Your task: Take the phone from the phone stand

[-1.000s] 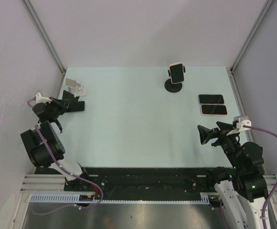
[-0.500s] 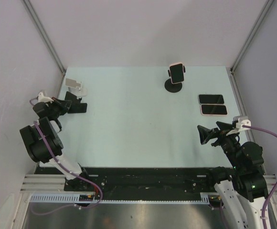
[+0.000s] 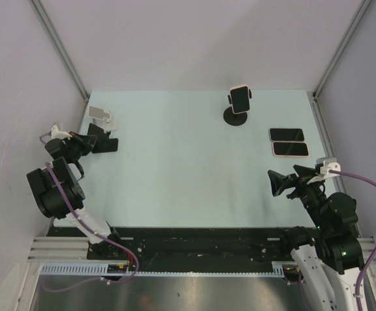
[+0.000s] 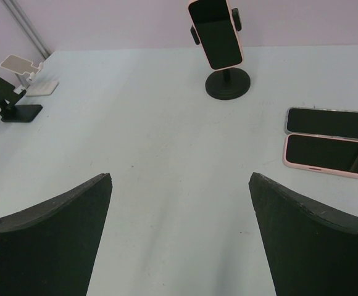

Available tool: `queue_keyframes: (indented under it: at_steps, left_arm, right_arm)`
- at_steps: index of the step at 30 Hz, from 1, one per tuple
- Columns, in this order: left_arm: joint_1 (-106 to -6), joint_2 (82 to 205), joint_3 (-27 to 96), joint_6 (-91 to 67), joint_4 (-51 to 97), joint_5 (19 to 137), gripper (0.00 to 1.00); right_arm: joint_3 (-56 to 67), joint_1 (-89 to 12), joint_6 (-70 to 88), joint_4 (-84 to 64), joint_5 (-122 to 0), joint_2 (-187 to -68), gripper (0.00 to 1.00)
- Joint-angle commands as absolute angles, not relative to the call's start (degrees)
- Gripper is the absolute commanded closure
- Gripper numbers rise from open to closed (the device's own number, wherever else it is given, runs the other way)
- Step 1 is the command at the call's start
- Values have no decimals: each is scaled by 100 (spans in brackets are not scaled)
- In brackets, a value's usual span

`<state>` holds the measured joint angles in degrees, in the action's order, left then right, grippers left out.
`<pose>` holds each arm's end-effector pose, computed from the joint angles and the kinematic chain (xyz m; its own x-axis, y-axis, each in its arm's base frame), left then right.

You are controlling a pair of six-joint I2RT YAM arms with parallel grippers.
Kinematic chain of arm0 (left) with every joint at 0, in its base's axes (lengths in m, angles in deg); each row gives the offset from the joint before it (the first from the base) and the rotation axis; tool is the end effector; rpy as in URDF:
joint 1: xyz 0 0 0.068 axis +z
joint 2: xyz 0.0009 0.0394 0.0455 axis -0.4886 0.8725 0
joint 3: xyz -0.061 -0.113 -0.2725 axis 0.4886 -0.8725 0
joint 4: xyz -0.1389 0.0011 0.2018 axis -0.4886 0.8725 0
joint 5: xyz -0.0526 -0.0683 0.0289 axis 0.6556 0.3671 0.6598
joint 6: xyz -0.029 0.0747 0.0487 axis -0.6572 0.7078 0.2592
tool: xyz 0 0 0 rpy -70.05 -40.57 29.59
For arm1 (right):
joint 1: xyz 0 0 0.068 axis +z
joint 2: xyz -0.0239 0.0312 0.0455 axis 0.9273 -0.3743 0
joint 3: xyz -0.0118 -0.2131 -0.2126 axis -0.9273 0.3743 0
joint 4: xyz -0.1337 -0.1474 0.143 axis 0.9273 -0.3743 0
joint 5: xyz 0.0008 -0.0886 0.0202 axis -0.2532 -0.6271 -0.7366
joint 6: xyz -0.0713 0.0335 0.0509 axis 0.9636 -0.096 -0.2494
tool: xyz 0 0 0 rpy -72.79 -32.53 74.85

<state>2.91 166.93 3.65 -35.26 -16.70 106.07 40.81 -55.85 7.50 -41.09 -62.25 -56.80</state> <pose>0.3439 0.1572 0.2074 -0.2144 -0.6743 -0.7066 -0.0824 0.7333 -0.6749 0.0529 0.0205 0.3289 -0.0664 0.1323 -0.9890 -0.3072 0.9403 0.1464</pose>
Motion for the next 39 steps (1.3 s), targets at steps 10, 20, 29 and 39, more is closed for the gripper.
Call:
queue_keyframes:
  at_steps: [10,20,29,39]
  left_arm:
    - [336,16779,588,-3626,-2069,10568,97]
    - [380,16788,580,-3574,-2095,10568,87]
    - [380,16656,439,-3521,-2095,10533,57]
    - [380,16217,61,-3530,-2095,10261,23]
  right_arm:
    - [4071,-5580,832,-3920,-6159,-5771,1]
    - [4071,-5571,824,-3938,-6150,-5779,1]
    - [4071,-5571,832,-3920,-6124,-5779,1]
    - [4071,-5562,806,-3920,-6098,-5736,1]
